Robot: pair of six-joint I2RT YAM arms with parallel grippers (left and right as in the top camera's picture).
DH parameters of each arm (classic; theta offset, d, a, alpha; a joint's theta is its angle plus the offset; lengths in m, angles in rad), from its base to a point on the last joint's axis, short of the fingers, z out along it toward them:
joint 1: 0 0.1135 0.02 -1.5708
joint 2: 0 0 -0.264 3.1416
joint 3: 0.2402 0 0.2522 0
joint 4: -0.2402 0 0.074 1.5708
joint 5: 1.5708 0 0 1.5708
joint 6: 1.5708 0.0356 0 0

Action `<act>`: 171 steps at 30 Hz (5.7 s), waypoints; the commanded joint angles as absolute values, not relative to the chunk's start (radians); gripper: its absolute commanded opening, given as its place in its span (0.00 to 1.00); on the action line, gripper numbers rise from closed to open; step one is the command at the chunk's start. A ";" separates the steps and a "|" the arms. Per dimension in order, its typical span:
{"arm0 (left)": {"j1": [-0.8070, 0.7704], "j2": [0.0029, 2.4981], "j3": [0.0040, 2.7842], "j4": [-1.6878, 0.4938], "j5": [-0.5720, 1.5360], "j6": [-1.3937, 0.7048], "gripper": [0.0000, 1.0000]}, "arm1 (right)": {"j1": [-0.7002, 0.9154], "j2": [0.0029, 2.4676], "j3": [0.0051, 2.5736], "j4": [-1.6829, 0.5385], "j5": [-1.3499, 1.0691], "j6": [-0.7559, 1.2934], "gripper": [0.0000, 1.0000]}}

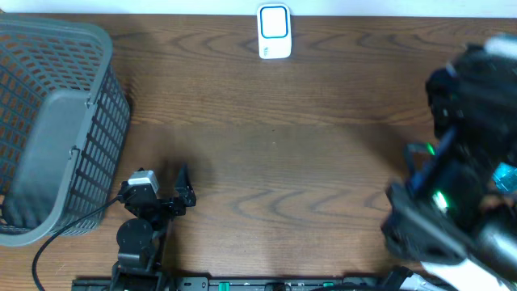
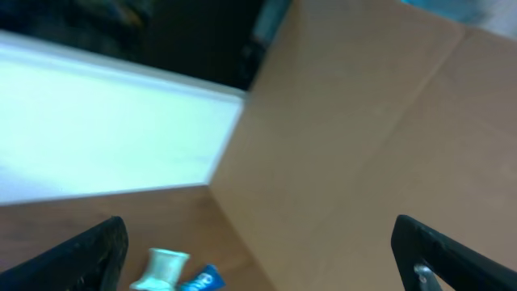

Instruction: Scan the item barcode

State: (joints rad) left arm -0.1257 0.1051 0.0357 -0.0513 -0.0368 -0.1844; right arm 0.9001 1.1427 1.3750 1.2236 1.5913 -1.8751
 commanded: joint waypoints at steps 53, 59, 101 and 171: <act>-0.123 0.102 0.004 -0.066 -0.044 -0.189 0.98 | 0.113 0.921 1.382 -0.483 -0.186 -0.423 0.99; -0.123 0.102 0.004 -0.066 -0.044 -0.189 0.98 | -0.041 0.814 1.315 -0.661 -0.236 -0.450 0.99; -0.123 0.102 0.004 -0.066 -0.044 -0.189 0.98 | 0.015 0.005 0.005 0.009 -0.111 -0.020 0.99; -0.116 0.001 0.004 -0.073 -0.015 0.073 0.98 | 0.015 0.006 0.006 -0.075 -0.016 -0.001 0.99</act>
State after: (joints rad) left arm -0.1196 0.0128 0.0357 -0.0521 -0.0277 0.0826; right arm 0.0071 0.0120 0.0071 -0.0700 -0.0277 -0.0109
